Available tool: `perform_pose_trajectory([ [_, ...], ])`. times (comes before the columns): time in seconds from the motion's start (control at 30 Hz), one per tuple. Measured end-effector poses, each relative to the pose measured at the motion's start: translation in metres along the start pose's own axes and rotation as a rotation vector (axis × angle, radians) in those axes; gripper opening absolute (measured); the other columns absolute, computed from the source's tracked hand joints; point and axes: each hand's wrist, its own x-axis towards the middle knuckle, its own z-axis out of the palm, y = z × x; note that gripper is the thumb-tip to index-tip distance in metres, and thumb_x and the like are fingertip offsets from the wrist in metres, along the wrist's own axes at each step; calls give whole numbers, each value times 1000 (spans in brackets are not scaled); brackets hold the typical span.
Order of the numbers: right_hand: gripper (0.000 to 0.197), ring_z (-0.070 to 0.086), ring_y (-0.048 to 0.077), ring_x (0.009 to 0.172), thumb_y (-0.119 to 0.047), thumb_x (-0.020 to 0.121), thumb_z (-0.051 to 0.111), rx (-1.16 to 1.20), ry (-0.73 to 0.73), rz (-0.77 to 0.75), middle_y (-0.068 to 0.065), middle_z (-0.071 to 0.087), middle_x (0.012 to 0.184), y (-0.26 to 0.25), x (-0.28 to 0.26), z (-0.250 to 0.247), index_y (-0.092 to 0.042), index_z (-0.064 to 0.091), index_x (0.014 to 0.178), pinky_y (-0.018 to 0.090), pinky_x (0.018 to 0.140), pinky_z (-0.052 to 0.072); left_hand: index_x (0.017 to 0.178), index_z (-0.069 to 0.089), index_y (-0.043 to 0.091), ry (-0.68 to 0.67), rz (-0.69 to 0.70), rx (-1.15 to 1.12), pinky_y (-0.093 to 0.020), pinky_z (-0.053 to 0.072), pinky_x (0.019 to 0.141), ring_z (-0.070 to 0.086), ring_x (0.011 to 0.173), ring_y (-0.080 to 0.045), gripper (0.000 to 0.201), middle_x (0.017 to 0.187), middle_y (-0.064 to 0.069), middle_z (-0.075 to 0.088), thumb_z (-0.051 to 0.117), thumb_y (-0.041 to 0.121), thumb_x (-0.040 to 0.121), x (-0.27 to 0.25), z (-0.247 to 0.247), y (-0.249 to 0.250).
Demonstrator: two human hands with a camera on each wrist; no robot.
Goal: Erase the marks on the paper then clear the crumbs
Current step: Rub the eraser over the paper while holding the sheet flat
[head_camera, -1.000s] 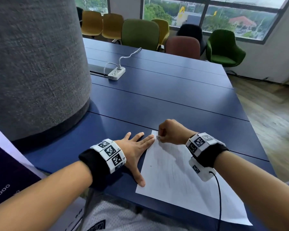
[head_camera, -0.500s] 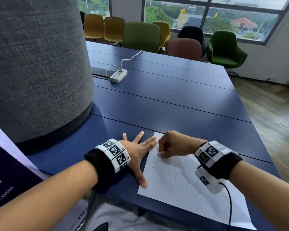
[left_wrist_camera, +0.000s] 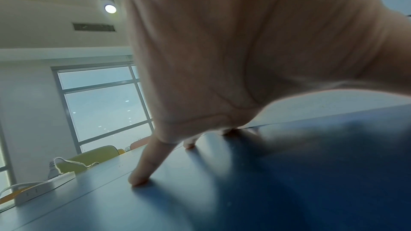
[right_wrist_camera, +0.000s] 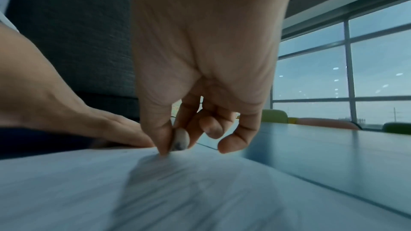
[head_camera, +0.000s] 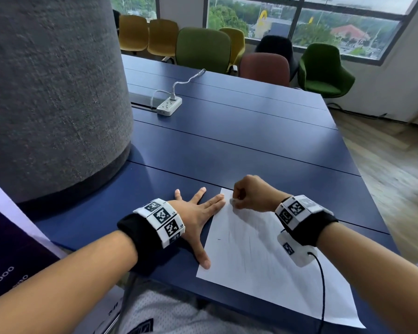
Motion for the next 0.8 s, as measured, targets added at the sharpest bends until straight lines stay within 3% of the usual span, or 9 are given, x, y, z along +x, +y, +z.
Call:
perform_pose_trajectory([
  [0.13,8,52,1,54,-22,79,76,-12,-177,-86,-13,58,62,-12,-7,1,-16,71,76,13,57,43,149,-29,38,-4,-8,-8,-77,-16,104,-41,140,-18,153,153,30,-33,81,76,49,0,-1,0],
  [0.27,12,56,15,67,-21,79,72,-92,-12,12,-6,59,68,-2,11,-8,-20,63,71,30,67,51,148,-31,38,0,-7,1,-77,-17,104,-40,140,-18,153,153,30,-33,80,77,50,-1,-1,1],
  [0.33,15,53,13,62,-20,80,72,-61,-7,-13,-7,57,66,0,10,-6,-20,61,69,27,62,46,149,-30,37,0,-5,3,-76,-17,104,-39,141,-18,153,153,30,-33,80,76,51,-1,-1,1],
  [0.47,7,52,2,56,-21,79,75,-49,-171,-101,-10,59,66,-8,1,-4,-15,71,79,11,56,41,149,-30,37,-4,-8,5,-77,-16,104,-39,141,-19,153,153,29,-33,80,76,51,-2,-2,2],
  [0.63,12,53,15,68,-19,80,71,-88,27,-23,-11,53,67,2,11,-4,-20,61,73,28,66,48,148,-31,37,-3,-5,13,-77,-15,105,-38,141,-19,153,153,30,-33,80,77,51,0,-2,2],
  [0.73,7,50,6,59,-19,79,73,-48,-102,-139,-8,57,68,-5,-1,1,-14,69,76,19,60,42,149,-30,37,-5,-8,1,-77,-16,105,-39,141,-19,153,153,29,-33,81,76,51,-1,-2,2],
  [0.8,7,51,3,57,-19,78,74,-57,-164,-124,-9,58,67,-8,-2,-2,-13,71,80,17,60,43,149,-30,37,-5,-10,1,-76,-16,105,-39,141,-19,153,153,30,-33,81,76,50,-1,-2,2],
])
